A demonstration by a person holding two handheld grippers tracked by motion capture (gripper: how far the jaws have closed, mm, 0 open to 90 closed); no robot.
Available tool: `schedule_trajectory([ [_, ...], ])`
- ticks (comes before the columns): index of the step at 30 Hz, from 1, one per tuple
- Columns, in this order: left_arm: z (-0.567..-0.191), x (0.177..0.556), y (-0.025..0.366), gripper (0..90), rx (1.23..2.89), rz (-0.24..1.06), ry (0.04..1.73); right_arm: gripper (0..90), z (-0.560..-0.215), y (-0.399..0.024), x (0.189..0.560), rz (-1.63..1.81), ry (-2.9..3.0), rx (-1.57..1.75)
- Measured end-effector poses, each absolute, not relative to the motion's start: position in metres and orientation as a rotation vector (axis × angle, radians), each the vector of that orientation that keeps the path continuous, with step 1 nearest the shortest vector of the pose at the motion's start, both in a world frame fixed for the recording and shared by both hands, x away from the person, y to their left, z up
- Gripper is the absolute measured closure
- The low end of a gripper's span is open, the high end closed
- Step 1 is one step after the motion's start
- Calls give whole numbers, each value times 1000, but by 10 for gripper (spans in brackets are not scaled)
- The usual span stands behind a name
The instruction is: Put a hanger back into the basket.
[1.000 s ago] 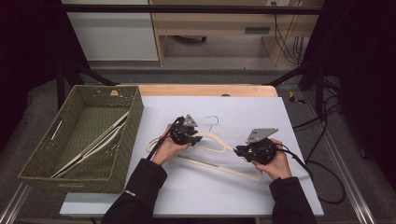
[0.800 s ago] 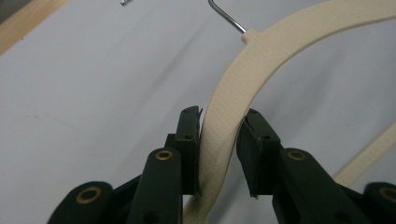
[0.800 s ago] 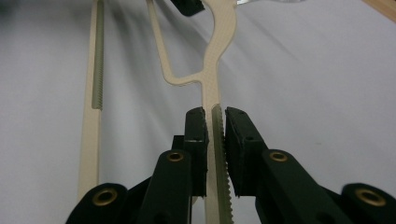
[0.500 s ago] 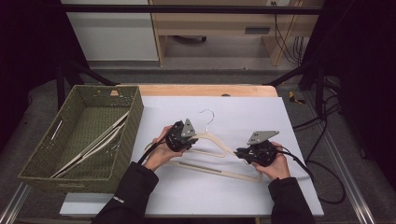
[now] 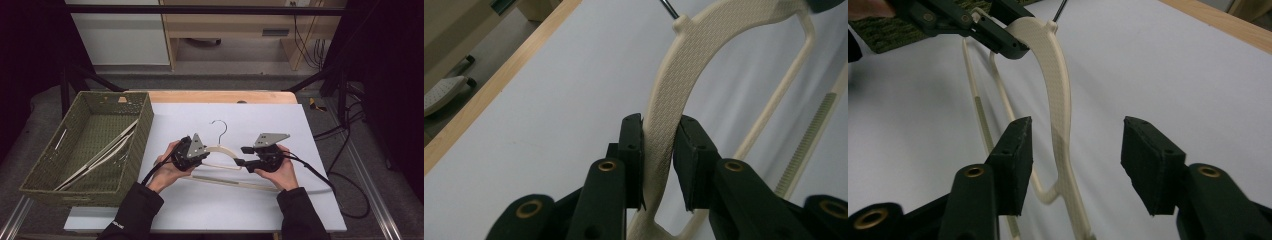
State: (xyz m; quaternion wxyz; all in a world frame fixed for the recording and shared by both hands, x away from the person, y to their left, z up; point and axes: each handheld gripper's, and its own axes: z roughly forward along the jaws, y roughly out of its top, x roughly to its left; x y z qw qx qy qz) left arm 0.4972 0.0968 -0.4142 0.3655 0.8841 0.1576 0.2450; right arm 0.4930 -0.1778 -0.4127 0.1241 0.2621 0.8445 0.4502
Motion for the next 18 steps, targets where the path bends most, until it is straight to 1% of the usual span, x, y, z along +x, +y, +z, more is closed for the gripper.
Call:
schedule_trajectory([
  [4,-413,492,98,744,2264,635,399,564,-416,-161,501,1308,2520,759],
  [10,-411,489,100,742,2263,628,394,783,-418,-151,505,1353,2585,773],
  [12,-410,488,101,736,2258,601,402,806,-417,-151,505,1363,2594,752],
  [14,-408,487,104,689,2249,563,413,817,-415,-151,503,1365,2611,745],
  [15,-407,487,105,639,2243,556,418,826,-415,-152,501,1367,2622,746],
  [16,-405,485,109,609,2231,520,432,831,-415,-152,501,1371,2629,727],
  [17,-405,484,111,532,2219,504,437,842,-414,-152,498,1389,2648,714],
  [18,-403,483,114,480,2208,490,449,850,-413,-152,496,1404,2653,707],
])
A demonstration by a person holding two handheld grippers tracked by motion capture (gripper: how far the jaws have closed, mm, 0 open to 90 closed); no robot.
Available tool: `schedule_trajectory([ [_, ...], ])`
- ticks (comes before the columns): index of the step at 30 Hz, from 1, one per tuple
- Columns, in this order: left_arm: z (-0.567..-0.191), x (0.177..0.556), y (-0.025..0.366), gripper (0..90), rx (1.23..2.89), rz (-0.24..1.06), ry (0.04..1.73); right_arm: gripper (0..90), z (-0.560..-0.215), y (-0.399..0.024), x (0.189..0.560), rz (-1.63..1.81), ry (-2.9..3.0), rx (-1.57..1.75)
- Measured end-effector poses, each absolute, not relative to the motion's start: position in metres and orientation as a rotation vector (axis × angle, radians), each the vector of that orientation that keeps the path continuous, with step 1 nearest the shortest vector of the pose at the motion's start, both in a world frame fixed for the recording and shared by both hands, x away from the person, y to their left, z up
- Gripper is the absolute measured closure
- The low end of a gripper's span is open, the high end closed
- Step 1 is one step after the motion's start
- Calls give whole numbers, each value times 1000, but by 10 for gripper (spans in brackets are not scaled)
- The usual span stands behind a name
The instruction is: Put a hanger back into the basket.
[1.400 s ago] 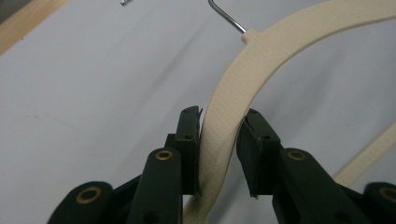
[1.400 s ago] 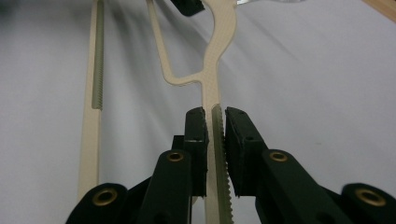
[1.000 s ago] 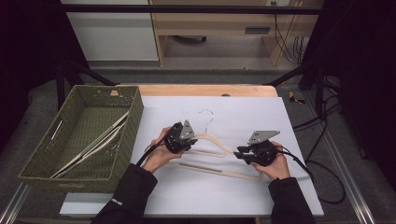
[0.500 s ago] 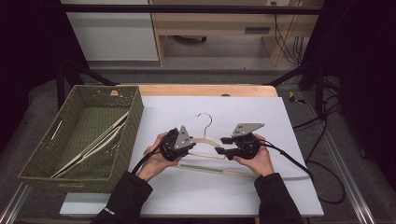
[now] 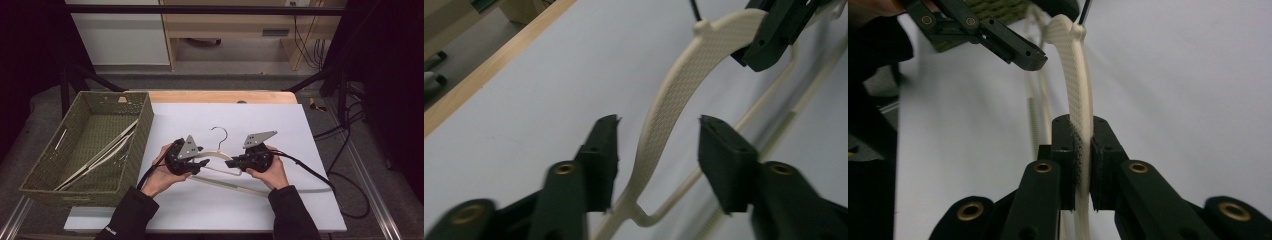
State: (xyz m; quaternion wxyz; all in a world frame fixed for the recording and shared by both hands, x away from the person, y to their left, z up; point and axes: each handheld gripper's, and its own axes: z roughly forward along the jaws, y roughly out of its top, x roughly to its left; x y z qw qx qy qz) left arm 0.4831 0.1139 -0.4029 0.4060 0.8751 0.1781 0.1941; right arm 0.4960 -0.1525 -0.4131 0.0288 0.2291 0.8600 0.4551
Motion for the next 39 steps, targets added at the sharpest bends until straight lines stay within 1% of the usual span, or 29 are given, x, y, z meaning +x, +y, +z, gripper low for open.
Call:
schedule_trajectory([
  [1,-401,482,117,411,2198,484,456,861,-412,-153,494,1421,2659,689],
  [2,-399,480,120,370,2180,466,468,869,-411,-153,491,1437,2666,678],
  [5,-392,474,131,293,2124,402,492,871,-405,-157,484,1440,2668,662],
  [7,-388,470,137,271,2102,370,491,871,-403,-159,481,1440,2678,649],
  [10,-384,463,143,265,2079,328,476,871,-399,-162,474,1472,2680,618],
  [16,-383,449,141,349,2093,285,393,871,-391,-163,461,1514,2701,541],
  [19,-386,446,136,426,2107,257,358,871,-387,-155,454,1502,2724,474],
  [20,-386,445,135,483,2104,250,346,871,-387,-153,453,1511,2732,460],
  [22,-387,443,134,538,2105,268,319,871,-386,-151,450,1510,2743,436],
  [23,-388,442,134,608,2106,255,318,871,-385,-148,449,1500,2750,422],
  [24,-388,442,134,642,2102,244,316,871,-385,-147,448,1490,2755,408],
  [25,-388,441,134,698,2103,240,314,871,-385,-145,447,1496,2756,401],
  [32,-388,436,134,741,2141,264,321,856,-387,-144,448,1493,2755,405],
  [35,-388,432,132,786,2123,256,331,813,-385,-146,448,1486,2695,450],
  [39,-385,427,129,816,2130,268,329,740,-384,-148,448,1465,2628,485],
])
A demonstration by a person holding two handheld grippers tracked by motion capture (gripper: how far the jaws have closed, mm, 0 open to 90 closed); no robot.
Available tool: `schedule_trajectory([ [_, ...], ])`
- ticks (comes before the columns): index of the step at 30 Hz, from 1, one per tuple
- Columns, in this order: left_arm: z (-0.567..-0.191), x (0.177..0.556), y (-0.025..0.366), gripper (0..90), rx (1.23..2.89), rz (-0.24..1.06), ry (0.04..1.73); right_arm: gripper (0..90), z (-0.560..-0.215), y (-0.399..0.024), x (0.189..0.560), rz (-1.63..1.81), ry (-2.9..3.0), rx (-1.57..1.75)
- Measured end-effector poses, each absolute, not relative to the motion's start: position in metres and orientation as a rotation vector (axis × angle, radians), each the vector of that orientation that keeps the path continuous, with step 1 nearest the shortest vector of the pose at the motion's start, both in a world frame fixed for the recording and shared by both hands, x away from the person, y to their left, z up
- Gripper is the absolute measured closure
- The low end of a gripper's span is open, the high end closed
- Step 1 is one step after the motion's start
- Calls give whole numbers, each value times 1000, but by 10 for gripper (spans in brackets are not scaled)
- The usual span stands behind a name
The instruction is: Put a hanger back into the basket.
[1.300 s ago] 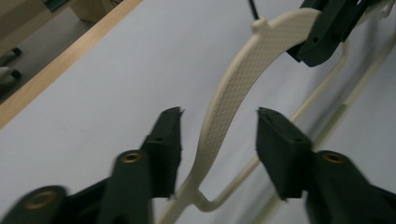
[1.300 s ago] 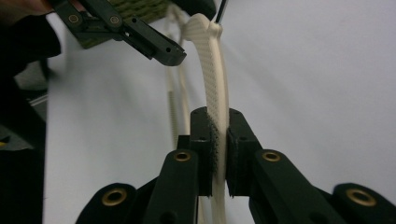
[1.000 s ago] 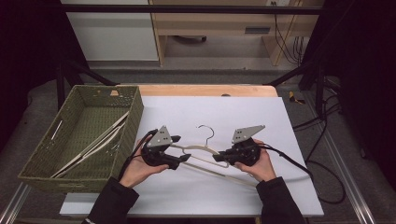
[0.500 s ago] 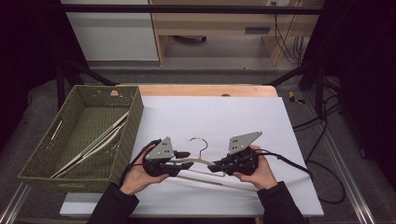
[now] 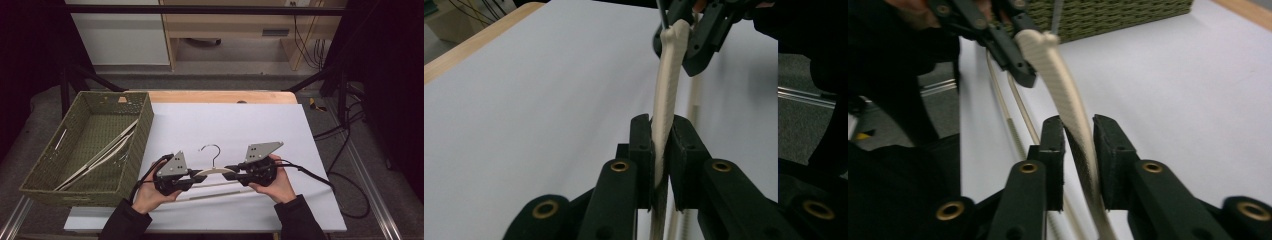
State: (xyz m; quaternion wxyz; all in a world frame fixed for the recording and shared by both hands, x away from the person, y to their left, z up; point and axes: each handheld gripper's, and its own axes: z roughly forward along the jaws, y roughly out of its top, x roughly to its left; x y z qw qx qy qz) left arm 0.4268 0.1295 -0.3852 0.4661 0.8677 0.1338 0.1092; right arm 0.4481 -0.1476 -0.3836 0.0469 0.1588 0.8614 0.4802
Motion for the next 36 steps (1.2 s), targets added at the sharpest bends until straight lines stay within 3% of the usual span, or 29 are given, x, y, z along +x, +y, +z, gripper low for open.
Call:
schedule_trajectory([
  [7,-386,420,123,855,2128,264,346,593,-383,-149,448,1452,2557,519],
  [14,-380,420,130,858,2093,330,447,263,-373,-163,441,1450,2432,592],
  [18,-370,419,136,857,2058,381,487,126,-367,-175,433,1413,2317,650],
  [36,-288,413,176,856,1970,529,467,48,-391,-231,433,1383,2111,991],
])
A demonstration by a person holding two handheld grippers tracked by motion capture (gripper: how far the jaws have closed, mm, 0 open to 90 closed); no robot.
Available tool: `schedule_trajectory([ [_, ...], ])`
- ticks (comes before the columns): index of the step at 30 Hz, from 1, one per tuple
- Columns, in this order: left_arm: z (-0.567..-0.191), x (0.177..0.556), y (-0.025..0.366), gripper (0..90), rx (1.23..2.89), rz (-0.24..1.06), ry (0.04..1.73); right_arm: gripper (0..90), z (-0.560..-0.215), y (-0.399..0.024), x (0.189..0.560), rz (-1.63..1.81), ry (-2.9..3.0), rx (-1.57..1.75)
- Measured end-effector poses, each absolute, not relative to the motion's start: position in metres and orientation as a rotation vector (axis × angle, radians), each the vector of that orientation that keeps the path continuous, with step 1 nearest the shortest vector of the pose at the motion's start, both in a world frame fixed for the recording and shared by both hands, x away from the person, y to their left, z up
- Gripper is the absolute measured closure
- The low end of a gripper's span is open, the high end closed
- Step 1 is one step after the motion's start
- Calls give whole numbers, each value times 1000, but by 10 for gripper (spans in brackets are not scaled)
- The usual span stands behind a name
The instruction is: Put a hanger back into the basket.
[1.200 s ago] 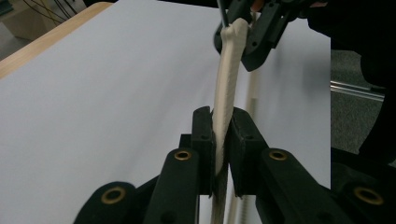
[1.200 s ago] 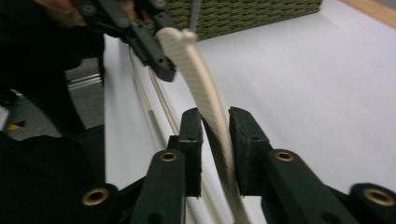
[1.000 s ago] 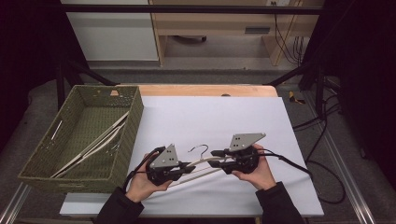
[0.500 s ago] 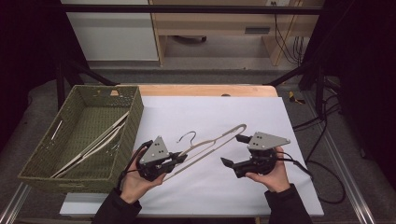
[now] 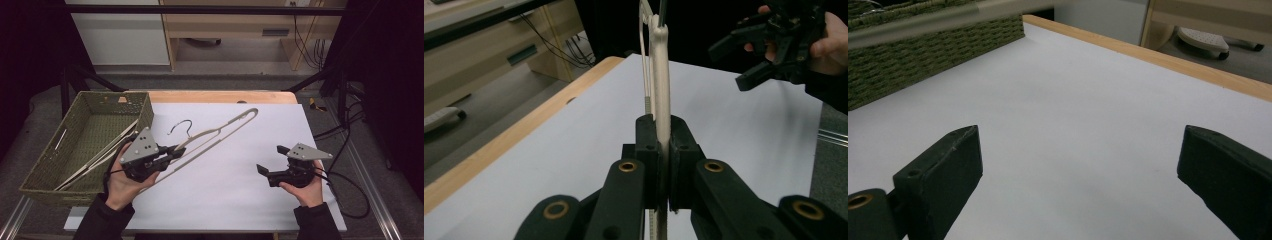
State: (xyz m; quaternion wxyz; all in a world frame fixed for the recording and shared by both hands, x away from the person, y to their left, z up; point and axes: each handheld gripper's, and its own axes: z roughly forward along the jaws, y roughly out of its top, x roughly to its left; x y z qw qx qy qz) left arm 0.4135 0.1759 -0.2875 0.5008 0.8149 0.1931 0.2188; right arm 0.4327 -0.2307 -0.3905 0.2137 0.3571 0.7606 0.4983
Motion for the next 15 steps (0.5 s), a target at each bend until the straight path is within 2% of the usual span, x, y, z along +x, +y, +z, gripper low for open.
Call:
schedule_trajectory([
  [8,-255,423,209,856,1957,581,513,38,-394,-245,428,1369,2061,1037],
  [15,-241,435,248,856,1931,635,597,31,-394,-249,427,1363,2047,1066],
])
